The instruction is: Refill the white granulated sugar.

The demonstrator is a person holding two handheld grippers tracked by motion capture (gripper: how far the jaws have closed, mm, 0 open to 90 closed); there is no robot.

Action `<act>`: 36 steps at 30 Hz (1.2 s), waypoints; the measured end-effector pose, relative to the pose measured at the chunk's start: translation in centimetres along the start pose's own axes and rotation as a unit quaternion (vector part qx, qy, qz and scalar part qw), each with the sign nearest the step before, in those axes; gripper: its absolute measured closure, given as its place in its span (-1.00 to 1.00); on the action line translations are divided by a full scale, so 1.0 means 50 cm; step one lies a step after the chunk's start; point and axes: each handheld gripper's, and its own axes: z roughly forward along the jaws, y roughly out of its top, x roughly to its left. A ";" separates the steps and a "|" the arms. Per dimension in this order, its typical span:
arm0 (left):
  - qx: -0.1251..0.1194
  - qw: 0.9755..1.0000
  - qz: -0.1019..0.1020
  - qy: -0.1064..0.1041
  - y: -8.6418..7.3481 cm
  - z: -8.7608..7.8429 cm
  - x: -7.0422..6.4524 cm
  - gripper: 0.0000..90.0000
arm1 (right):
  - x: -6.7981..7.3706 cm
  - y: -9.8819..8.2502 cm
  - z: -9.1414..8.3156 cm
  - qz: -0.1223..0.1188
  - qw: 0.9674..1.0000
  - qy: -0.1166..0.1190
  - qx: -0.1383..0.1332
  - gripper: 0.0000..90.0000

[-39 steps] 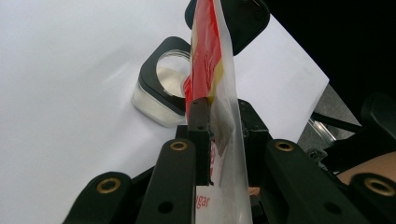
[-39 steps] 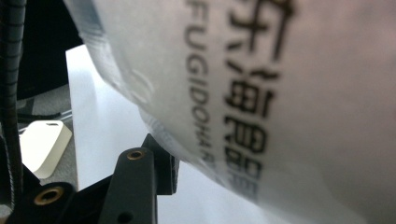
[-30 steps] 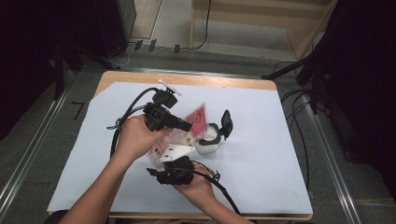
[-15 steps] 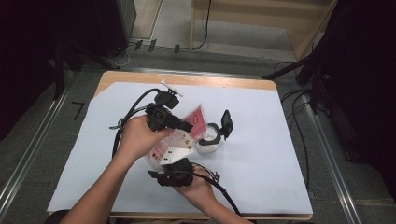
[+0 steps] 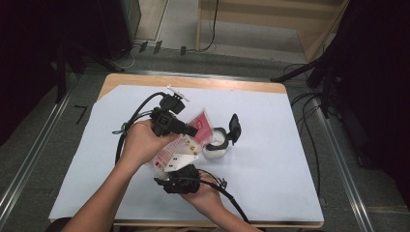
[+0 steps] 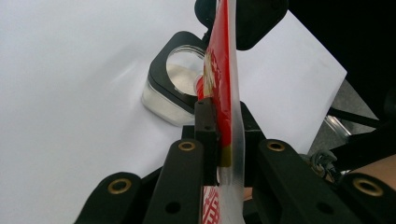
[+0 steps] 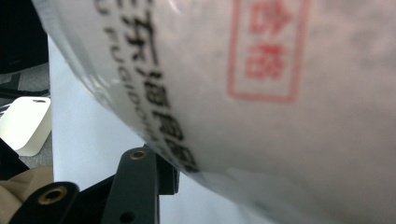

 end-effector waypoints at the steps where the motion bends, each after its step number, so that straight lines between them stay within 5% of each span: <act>1: -0.005 1.000 -0.002 0.000 -0.001 -0.001 -0.002 0.91 | 0.000 0.000 0.000 0.000 1.000 -0.001 0.001 0.31; 18: -0.038 0.999 0.001 -0.019 -0.013 -0.056 0.007 0.97 | -0.019 0.009 -0.017 0.007 1.000 -0.016 -0.009 0.30; 27: -0.070 0.996 0.011 -0.047 -0.028 -0.103 0.026 0.99 | -0.039 0.010 -0.038 0.013 0.998 -0.035 -0.044 0.27; 36: -0.084 0.995 0.010 -0.055 -0.049 -0.136 0.044 1.00 | -0.064 0.008 -0.050 0.041 0.997 -0.047 -0.055 0.26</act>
